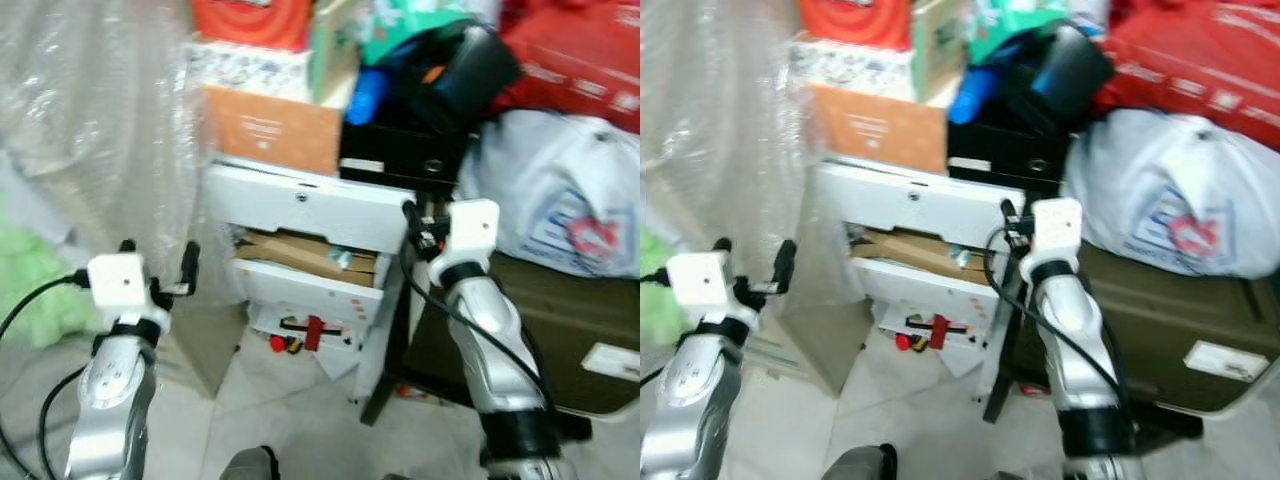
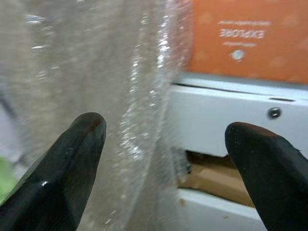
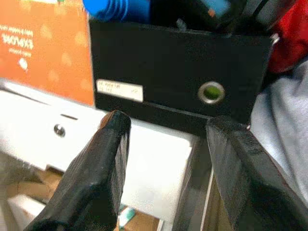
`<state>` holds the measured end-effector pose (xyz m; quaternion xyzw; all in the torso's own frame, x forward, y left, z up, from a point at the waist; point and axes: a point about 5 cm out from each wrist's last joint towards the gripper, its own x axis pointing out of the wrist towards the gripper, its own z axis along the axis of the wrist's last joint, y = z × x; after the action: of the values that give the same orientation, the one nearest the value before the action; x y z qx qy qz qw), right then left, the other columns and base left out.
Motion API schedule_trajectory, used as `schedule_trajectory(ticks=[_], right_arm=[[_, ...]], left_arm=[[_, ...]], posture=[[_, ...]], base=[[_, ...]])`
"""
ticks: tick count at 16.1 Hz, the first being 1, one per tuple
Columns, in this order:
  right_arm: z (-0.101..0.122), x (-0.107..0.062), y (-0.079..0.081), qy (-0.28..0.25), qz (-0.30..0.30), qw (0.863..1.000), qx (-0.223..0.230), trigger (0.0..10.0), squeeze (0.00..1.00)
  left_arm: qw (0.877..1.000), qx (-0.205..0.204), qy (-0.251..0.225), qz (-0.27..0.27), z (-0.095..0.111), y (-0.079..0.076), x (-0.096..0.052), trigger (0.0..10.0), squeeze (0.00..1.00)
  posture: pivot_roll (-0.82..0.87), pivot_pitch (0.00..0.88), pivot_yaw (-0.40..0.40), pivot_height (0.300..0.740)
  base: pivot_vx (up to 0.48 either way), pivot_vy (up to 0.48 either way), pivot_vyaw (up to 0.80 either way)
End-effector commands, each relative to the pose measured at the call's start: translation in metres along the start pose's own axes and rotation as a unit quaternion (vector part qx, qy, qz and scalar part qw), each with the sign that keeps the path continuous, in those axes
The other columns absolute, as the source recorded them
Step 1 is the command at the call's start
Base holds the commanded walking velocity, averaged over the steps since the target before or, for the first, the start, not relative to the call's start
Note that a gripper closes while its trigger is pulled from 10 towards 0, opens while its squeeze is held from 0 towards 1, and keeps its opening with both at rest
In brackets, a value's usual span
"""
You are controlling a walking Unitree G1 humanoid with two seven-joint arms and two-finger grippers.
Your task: Clean up the room
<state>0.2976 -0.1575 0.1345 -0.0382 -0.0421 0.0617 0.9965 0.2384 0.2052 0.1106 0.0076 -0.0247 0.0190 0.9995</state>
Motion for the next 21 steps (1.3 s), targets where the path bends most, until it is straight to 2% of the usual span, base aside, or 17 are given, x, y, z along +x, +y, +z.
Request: schedule_trajectory(ticks=[1,2,7,10,12,14,16,18,21], right_arm=[[0.001,-0.006,-0.008,0.003,-0.005,1.0,-0.004,10.0,0.0],[-0.003,-0.013,-0.011,0.012,-0.004,1.0,-0.003,10.0,0.0],[-0.008,-0.033,-0.017,0.025,-0.016,1.0,-0.004,10.0,0.0],[-0.008,-0.034,-0.013,0.028,-0.016,0.999,0.0,10.0,0.0],[-0.006,-0.031,-0.005,0.026,0.005,1.0,0.0,10.0,0.0],[-0.004,-0.031,-0.005,0.026,0.009,1.0,-0.001,10.0,0.0],[-0.002,-0.028,-0.007,0.026,0.011,1.0,-0.002,10.0,0.0],[-0.002,-0.029,-0.003,0.028,0.018,0.999,0.0,10.0,0.0],[-0.004,-0.031,-0.001,0.032,0.022,0.999,0.001,10.0,0.0]], left_arm=[[1.0,0.001,-0.005,0.002,0.005,-0.001,-0.005,10.0,0.0],[1.0,0.002,0.002,0.006,0.002,-0.002,-0.012,10.0,0.0],[1.0,0.008,0.016,0.018,-0.002,0.0,-0.023,10.0,0.0],[0.999,0.012,0.025,0.03,-0.003,0.002,-0.03,10.0,0.0],[0.999,0.01,0.028,0.031,-0.004,0.0,-0.034,10.0,0.0],[0.999,0.01,0.03,0.033,-0.004,0.0,-0.037,10.0,0.0],[0.998,0.005,0.038,0.052,-0.004,0.002,-0.048,10.0,0.0],[0.998,0.005,0.046,0.05,-0.006,0.0,-0.055,10.0,0.0],[0.998,0.005,0.046,0.05,-0.004,0.0,-0.055,10.0,0.0]], posture=[[-0.07,0.0,-0.005,0.74],[-0.07,0.0,-0.005,0.74],[-0.09,0.0,0.007,0.74],[-0.08,0.0,0.005,0.74],[-0.08,0.0,-0.011,0.74],[-0.07,0.0,-0.018,0.74],[-0.05,0.0,-0.033,0.74],[-0.05,0.0,-0.038,0.74],[-0.05,0.0,-0.037,0.74]], base=[[0.0,0.0,0.8],[0.0,0.0,0.8],[0.0,0.0,0.8],[0.0,0.0,0.8],[0.0,0.0,0.8],[0.0,0.0,0.8],[0.0,0.0,0.8],[0.0,0.0,0.8],[0.0,0.0,0.8]])
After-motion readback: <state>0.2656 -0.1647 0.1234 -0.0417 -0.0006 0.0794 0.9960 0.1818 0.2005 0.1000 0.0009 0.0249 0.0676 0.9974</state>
